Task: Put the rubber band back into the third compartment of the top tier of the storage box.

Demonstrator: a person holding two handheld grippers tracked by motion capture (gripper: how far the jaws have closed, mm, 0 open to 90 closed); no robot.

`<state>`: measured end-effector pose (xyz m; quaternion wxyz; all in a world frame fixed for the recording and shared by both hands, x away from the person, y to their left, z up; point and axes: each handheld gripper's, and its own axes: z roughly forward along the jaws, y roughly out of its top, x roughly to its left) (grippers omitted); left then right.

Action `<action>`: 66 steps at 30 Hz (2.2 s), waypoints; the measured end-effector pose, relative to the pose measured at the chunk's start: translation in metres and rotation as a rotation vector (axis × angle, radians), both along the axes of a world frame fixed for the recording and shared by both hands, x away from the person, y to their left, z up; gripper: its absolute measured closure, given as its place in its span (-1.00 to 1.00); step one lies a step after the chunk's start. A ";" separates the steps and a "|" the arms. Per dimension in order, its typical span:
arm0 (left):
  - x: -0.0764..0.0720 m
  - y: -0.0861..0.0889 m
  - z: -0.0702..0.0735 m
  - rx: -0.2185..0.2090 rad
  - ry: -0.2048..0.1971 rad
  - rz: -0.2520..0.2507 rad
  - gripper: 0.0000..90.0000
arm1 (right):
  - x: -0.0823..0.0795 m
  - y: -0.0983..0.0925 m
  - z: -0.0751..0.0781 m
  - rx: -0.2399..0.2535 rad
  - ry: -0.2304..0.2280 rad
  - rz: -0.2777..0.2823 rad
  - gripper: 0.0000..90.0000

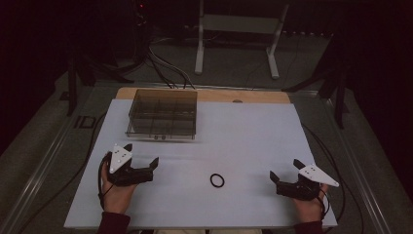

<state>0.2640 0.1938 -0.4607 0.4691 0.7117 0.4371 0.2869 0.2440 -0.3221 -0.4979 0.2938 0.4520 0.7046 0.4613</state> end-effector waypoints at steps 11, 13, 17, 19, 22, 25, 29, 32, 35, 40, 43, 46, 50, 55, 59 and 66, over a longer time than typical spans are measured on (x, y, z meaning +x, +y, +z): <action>0.015 -0.021 -0.006 0.013 0.024 -0.040 -0.99 | 0.000 0.001 0.000 -0.017 0.001 -0.001 -1.00; 0.018 -0.024 -0.008 0.014 0.031 -0.045 -0.99 | 0.000 0.002 0.000 -0.018 0.001 -0.001 -1.00; 0.021 -0.029 -0.010 0.011 0.039 -0.056 -0.99 | 0.000 0.003 0.000 -0.025 0.000 0.002 -1.00; 0.022 -0.032 -0.010 0.012 0.037 -0.061 -0.98 | 0.000 0.003 0.000 -0.026 -0.001 0.001 -1.00; 0.023 -0.035 -0.010 0.013 0.036 -0.065 -0.98 | 0.000 0.003 0.000 -0.028 -0.002 0.000 -1.00; 0.023 -0.038 -0.011 0.010 0.036 -0.072 -0.98 | -0.001 0.003 0.000 -0.029 -0.001 0.000 -1.00; 0.024 -0.042 -0.012 0.011 0.038 -0.082 -0.98 | -0.001 0.003 0.000 -0.032 -0.005 0.000 -1.00; 0.024 -0.047 -0.013 0.009 0.040 -0.093 -0.98 | -0.001 0.003 0.000 -0.036 -0.006 0.000 -1.00; 0.025 -0.051 -0.014 0.013 0.041 -0.105 -0.98 | -0.001 0.003 0.000 -0.037 -0.008 0.000 -1.00; 0.028 -0.060 -0.016 0.013 0.048 -0.122 -0.98 | -0.002 0.003 0.000 -0.038 -0.010 -0.001 -1.00; 0.029 -0.065 -0.018 0.011 0.054 -0.133 -0.98 | -0.002 0.003 0.001 -0.037 -0.010 -0.002 -1.00; 0.031 -0.067 -0.019 0.010 0.058 -0.139 -0.98 | -0.002 0.003 0.001 -0.038 -0.010 -0.002 -1.00; 0.034 -0.077 -0.021 -0.001 0.062 -0.158 -0.98 | -0.002 0.002 0.000 -0.037 -0.010 -0.004 -1.00; 0.036 -0.086 -0.024 -0.008 0.068 -0.176 -0.98 | -0.002 0.002 0.000 -0.036 -0.010 -0.006 -1.00; 0.036 -0.094 -0.026 -0.005 0.071 -0.203 -0.97 | -0.001 0.002 -0.001 -0.036 -0.008 -0.005 -1.00; 0.037 -0.106 -0.028 -0.007 0.078 -0.232 -0.96 | -0.002 0.001 0.000 -0.036 -0.009 -0.009 -1.00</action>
